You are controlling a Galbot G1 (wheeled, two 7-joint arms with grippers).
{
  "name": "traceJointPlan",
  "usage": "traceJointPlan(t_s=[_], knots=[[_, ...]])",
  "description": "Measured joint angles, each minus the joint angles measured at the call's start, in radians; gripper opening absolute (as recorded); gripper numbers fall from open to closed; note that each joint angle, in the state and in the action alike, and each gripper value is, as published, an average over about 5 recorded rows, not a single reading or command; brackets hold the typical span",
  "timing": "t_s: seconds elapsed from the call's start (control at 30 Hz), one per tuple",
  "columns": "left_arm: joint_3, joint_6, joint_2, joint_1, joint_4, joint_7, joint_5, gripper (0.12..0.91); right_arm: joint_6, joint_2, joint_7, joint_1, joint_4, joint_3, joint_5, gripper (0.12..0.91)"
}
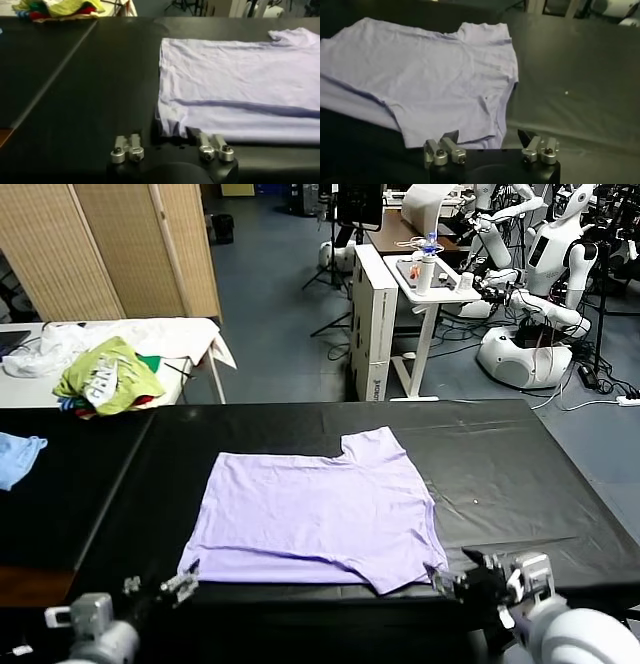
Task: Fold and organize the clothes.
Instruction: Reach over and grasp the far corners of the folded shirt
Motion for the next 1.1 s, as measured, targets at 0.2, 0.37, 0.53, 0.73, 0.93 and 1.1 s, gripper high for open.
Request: traceJointPlan(t_s=[0.2,0.37,0.53,0.73,0.93,1.1], knots=[[-0.015,0.029,-0.001,0.014,-0.028,-0.035,-0.022,0.765,-0.003,0.058,0.004,0.202,-0.158,-0.153,-0.001,0.907],[-0.048,0.031,0.002,0.013,-0.050,-0.036,-0.079,0.898,-0.004,0.111,0.003,0.327,-0.277,-0.244,-0.011,0.907],[-0.087,0.053,0.026,-0.060,-0.036,-0.053,-0.202,0.907,-0.004,0.160,-0.002,0.408,-0.373,-0.306,-0.032,0.907],[-0.080,0.081,0.091,-0.212,0.025,-0.079,-0.349,0.907,-0.004,0.204,-0.009,0.459,-0.462,-0.350,-0.055,0.907],[-0.032,0.097,0.150,-0.402,0.130,-0.115,-0.498,0.907,-0.004,0.242,-0.018,0.480,-0.538,-0.371,-0.082,0.907],[0.019,0.140,0.193,-0.567,0.250,-0.134,-0.606,0.907,-0.004,0.272,-0.023,0.484,-0.590,-0.378,-0.100,0.907]])
